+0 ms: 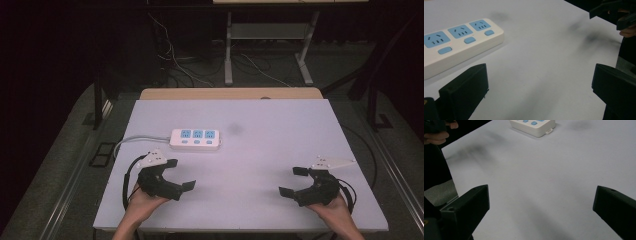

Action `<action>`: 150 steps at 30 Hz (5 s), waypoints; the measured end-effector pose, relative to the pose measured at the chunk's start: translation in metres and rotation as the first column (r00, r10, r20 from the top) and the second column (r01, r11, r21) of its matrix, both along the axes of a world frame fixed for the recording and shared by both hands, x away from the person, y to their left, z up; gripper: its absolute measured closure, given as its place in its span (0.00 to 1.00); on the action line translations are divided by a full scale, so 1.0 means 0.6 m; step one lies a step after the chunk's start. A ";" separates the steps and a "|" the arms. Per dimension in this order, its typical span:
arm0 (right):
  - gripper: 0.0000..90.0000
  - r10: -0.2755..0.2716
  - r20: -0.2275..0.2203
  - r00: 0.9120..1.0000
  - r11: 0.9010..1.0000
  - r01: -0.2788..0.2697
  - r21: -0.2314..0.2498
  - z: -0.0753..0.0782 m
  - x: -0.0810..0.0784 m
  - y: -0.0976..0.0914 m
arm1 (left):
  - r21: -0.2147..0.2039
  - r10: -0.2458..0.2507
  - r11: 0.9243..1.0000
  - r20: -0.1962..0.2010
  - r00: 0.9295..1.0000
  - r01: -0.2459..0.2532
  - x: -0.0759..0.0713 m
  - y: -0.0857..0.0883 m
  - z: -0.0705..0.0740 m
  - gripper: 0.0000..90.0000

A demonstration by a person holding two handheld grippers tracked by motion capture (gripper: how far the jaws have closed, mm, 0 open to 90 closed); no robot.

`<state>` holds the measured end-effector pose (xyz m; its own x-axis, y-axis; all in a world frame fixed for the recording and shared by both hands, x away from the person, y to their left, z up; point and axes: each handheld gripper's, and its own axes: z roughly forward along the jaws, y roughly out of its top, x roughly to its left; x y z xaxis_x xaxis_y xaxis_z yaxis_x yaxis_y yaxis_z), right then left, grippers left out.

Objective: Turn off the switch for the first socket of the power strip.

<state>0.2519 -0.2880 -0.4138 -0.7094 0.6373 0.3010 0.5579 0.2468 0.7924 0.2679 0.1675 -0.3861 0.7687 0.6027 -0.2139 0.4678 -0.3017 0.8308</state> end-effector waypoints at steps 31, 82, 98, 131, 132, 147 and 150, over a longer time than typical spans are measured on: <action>0.01 -0.002 0.003 1.000 1.000 0.003 -0.008 -0.003 0.001 0.000 | 0.093 0.000 0.996 -0.005 1.000 0.001 0.072 0.006 0.056 0.00; 0.01 0.002 -0.006 1.000 1.000 -0.002 -0.022 -0.006 0.001 0.000 | 0.272 0.044 0.962 -0.035 0.998 -0.033 0.215 0.026 0.079 0.04; 0.01 0.002 -0.003 1.000 1.000 -0.002 -0.024 -0.008 0.002 0.000 | 0.239 0.062 0.970 -0.072 0.995 -0.043 0.242 0.046 0.058 0.46; 0.01 0.004 -0.008 1.000 0.999 -0.004 -0.033 -0.009 0.001 -0.001 | 0.289 0.032 0.957 -0.158 0.987 0.015 0.278 0.014 -0.005 0.99; 0.01 0.004 -0.008 1.000 0.999 -0.005 -0.033 -0.010 0.002 -0.001 | 0.295 0.030 0.955 -0.160 0.987 0.019 0.279 0.013 -0.007 0.99; 0.01 0.009 -0.017 1.000 0.999 -0.009 -0.046 -0.014 0.004 -0.001 | 0.315 0.010 0.948 -0.190 0.982 0.051 0.283 0.002 -0.037 0.99; 0.01 0.007 -0.022 1.000 0.999 -0.009 -0.051 -0.016 0.005 -0.002 | 0.321 0.011 0.946 -0.189 0.982 0.052 0.282 0.002 -0.036 0.99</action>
<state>0.2552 -0.2890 -0.4232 -0.7081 0.6466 0.2838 0.5729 0.2912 0.7661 0.4371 0.1688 -0.4080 0.7468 0.6477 -0.1506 0.5952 -0.5501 0.5858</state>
